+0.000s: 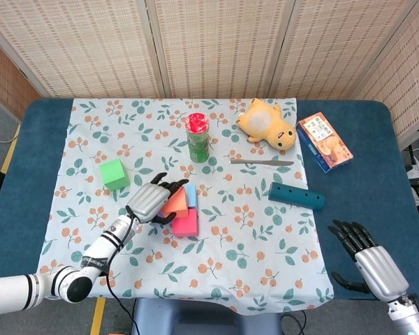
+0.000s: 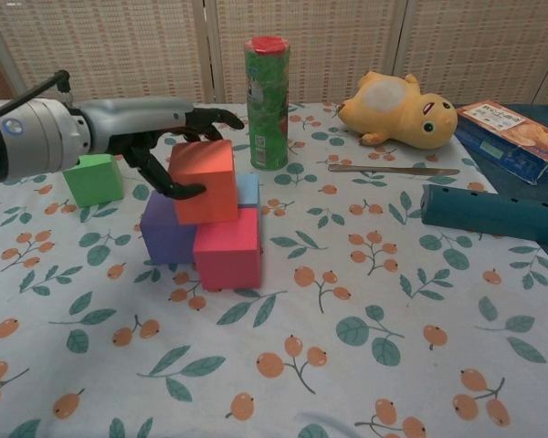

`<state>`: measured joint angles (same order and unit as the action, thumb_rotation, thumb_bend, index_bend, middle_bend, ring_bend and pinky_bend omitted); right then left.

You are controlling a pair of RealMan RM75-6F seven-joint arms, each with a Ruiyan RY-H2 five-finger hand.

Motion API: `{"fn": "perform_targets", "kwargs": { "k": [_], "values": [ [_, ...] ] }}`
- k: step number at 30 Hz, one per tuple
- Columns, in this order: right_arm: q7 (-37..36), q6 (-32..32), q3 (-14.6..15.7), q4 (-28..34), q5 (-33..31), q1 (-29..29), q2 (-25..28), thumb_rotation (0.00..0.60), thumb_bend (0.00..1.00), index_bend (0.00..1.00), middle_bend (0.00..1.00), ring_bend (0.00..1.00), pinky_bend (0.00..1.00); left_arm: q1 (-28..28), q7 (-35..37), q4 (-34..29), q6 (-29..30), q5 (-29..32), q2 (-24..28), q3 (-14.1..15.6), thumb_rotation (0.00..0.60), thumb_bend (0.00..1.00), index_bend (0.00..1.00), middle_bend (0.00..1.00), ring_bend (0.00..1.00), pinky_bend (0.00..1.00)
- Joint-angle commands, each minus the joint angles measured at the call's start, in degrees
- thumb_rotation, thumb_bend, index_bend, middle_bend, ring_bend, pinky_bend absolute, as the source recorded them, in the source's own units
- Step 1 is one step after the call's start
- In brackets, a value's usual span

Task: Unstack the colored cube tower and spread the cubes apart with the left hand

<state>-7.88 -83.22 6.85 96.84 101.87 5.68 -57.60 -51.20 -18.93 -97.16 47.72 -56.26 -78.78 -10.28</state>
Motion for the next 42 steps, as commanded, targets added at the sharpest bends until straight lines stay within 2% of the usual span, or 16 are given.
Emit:
{"fn": "perform_targets", "kwargs": {
  "k": [1,8,12,14,18,21,25,28,30,33,39,40,42],
  "values": [
    [0.1,0.0,0.0,0.1,0.0,0.0,0.0,0.536,0.18,0.00,0.00,0.00,0.00,1.1,1.6,-1.2,1.9,-2.1,0.9,0.0,0.600,0.42,0.10,0.35,0.44,0.11],
    [0.1,-0.1,0.2,0.2,0.2,-0.1,0.1,0.536,0.18,0.00,0.00,0.00,0.00,5.2,7.4,-4.2,7.4,-7.5,6.7,-1.0,0.600,0.41,0.11,0.35,0.44,0.13],
    [0.2,-0.4,0.3,0.2,0.6,-0.2,0.3,0.536,0.18,0.00,0.00,0.00,0.00,8.5,10.2,-0.2,11.2,-8.8,9.9,-1.1,0.600,0.41,0.12,0.35,0.44,0.11],
    [0.3,-0.7,0.3,0.3,0.7,-0.3,0.3,0.538,0.18,0.00,0.00,0.00,0.00,10.3,12.2,3.9,11.7,-8.0,10.4,-0.5,0.600,0.42,0.12,0.36,0.44,0.11],
    [0.4,-0.5,0.3,0.3,0.6,-0.2,0.2,0.536,0.18,0.00,0.00,0.00,0.00,13.1,18.6,9.4,8.1,-6.1,10.7,1.5,0.600,0.42,0.13,0.36,0.44,0.11],
    [0.6,0.1,0.3,0.4,0.4,-0.1,0.0,0.537,0.18,0.00,0.00,0.00,0.00,15.2,23.3,12.2,7.1,-9.9,9.5,4.0,0.600,0.42,0.13,0.36,0.44,0.11],
    [0.8,0.1,0.3,0.4,0.4,0.0,-0.1,0.534,0.18,0.00,0.00,0.00,0.00,17.1,25.0,13.7,9.0,-15.2,7.8,6.4,0.600,0.42,0.13,0.36,0.44,0.10],
    [0.5,0.0,0.2,0.2,0.2,-0.1,0.0,0.537,0.18,0.00,0.00,0.00,0.00,18.0,24.7,13.0,9.9,-18.0,7.5,7.8,0.600,0.42,0.12,0.34,0.43,0.10],
    [0.4,0.1,0.2,0.1,0.1,0.0,0.0,0.537,0.18,0.00,0.00,0.00,0.00,18.4,23.4,13.0,10.3,-18.9,7.0,8.5,0.600,0.42,0.10,0.33,0.39,0.09],
    [0.3,0.5,0.4,0.1,0.3,0.2,0.0,0.537,0.18,0.00,0.00,0.00,0.00,18.7,19.6,14.4,9.8,-17.8,5.4,8.9,0.600,0.42,0.08,0.30,0.33,0.08],
    [0.1,-0.2,0.4,0.2,0.4,-0.1,0.2,0.536,0.18,0.00,0.00,0.00,0.00,19.3,13.3,17.6,10.5,-14.3,3.0,7.8,0.600,0.42,0.05,0.28,0.33,0.08],
    [0.1,-0.3,0.4,0.2,0.4,-0.1,0.2,0.536,0.18,0.00,0.00,0.00,0.00,19.4,12.4,17.6,10.5,-13.7,3.1,7.6,0.600,0.42,0.03,0.25,0.29,0.08],
    [0.1,-0.1,0.4,0.3,0.4,-0.1,0.2,0.536,0.18,0.00,0.00,0.00,0.00,19.7,12.0,17.0,10.5,-12.8,3.5,7.3,0.600,0.42,0.00,0.15,0.13,0.07]
  ]
}}
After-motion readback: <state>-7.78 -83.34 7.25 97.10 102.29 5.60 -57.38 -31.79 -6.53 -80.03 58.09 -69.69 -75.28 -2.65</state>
